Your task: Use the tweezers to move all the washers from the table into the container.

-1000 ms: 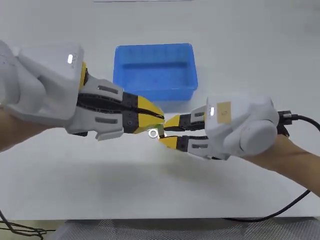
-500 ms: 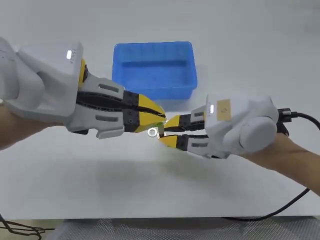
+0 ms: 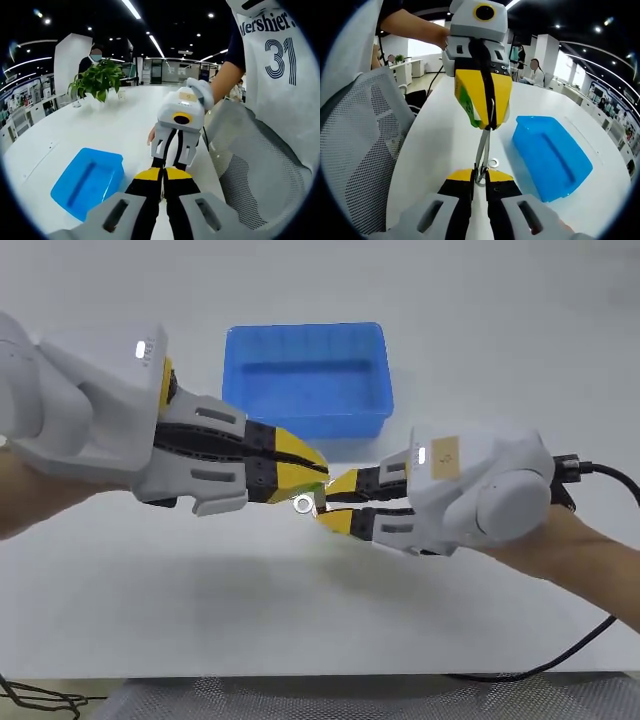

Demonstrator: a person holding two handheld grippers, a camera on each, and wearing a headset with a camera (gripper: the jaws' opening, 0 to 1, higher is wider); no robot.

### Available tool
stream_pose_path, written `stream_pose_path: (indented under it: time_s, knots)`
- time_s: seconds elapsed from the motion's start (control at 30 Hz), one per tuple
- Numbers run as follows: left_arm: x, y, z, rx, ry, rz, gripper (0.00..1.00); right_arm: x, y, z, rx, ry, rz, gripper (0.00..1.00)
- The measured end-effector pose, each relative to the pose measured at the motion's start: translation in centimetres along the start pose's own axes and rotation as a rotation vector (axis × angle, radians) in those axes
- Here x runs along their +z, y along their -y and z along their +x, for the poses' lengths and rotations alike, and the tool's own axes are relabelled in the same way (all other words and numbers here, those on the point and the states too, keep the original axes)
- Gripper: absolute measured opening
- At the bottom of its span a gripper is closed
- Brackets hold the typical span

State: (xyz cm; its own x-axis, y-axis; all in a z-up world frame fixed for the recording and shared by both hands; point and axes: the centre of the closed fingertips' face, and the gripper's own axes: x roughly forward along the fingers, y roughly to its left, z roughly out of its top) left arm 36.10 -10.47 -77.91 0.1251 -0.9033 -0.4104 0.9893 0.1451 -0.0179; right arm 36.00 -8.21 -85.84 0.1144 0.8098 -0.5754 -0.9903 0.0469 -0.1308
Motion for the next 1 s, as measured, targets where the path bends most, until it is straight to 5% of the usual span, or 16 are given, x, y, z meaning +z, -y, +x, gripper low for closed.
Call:
stream_pose_path:
  time_s: [0.43,0.77,1.0]
  knots:
    - [1.3,-0.1,-1.5,-0.002,-0.011,0.024,0.05,1.8,0.6,-0.5,-0.020,0.018,-0.027,0.10]
    - [5.1,-1.1,-3.3,-0.003,-0.007,0.107,0.05,5.2,2.9,-2.3,-0.076,0.060,-0.077,0.10]
    - [7.2,-2.9,-4.1,0.013,0.003,0.172,0.05,7.0,5.5,-3.4,-0.123,0.071,-0.122,0.10]
